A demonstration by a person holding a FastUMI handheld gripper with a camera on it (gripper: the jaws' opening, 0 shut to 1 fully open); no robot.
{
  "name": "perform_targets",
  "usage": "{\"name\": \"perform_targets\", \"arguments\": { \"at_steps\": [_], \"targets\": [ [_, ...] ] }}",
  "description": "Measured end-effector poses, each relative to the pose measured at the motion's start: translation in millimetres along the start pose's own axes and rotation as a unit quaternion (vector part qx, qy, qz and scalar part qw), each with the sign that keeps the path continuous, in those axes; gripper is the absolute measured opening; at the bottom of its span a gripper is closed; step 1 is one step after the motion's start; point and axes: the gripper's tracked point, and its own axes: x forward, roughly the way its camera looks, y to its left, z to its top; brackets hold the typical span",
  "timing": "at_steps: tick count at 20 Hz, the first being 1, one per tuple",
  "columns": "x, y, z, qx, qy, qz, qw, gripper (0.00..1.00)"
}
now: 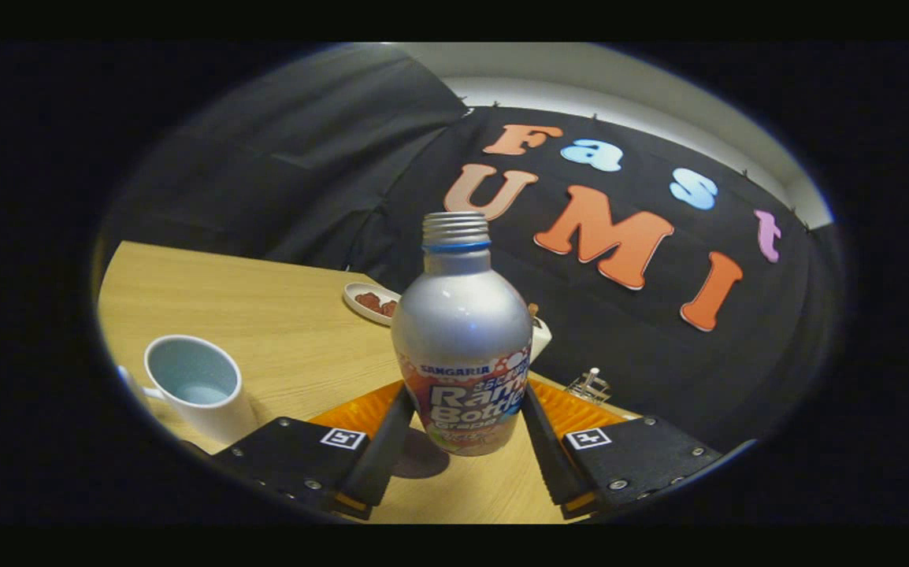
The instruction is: Take the bottle from table, then pour the juice into the cup, finally place the bottle on the coaster
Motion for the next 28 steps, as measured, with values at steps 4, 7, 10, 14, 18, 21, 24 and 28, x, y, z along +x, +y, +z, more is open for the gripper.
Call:
{"name": "perform_targets", "arguments": {
  "at_steps": [4,7,10,14,18,21,24,28],
  "targets": [
    [7,-1,-15,0.107,0.025,0.015,0.994,0.77],
    [13,3,-23,0.161,0.041,0.036,0.985,0.77],
    [17,7,-32,0.185,0.059,0.045,0.980,0.77],
    [18,13,-43,0.213,0.077,0.059,0.972,0.77],
    [19,18,-53,0.212,0.088,0.061,0.971,0.77],
    [20,24,-62,0.204,0.094,0.066,0.972,0.77],
    [20,22,-65,0.205,0.094,0.063,0.972,0.77],
    [19,22,-67,0.206,0.095,0.066,0.972,0.77]
  ]
}}
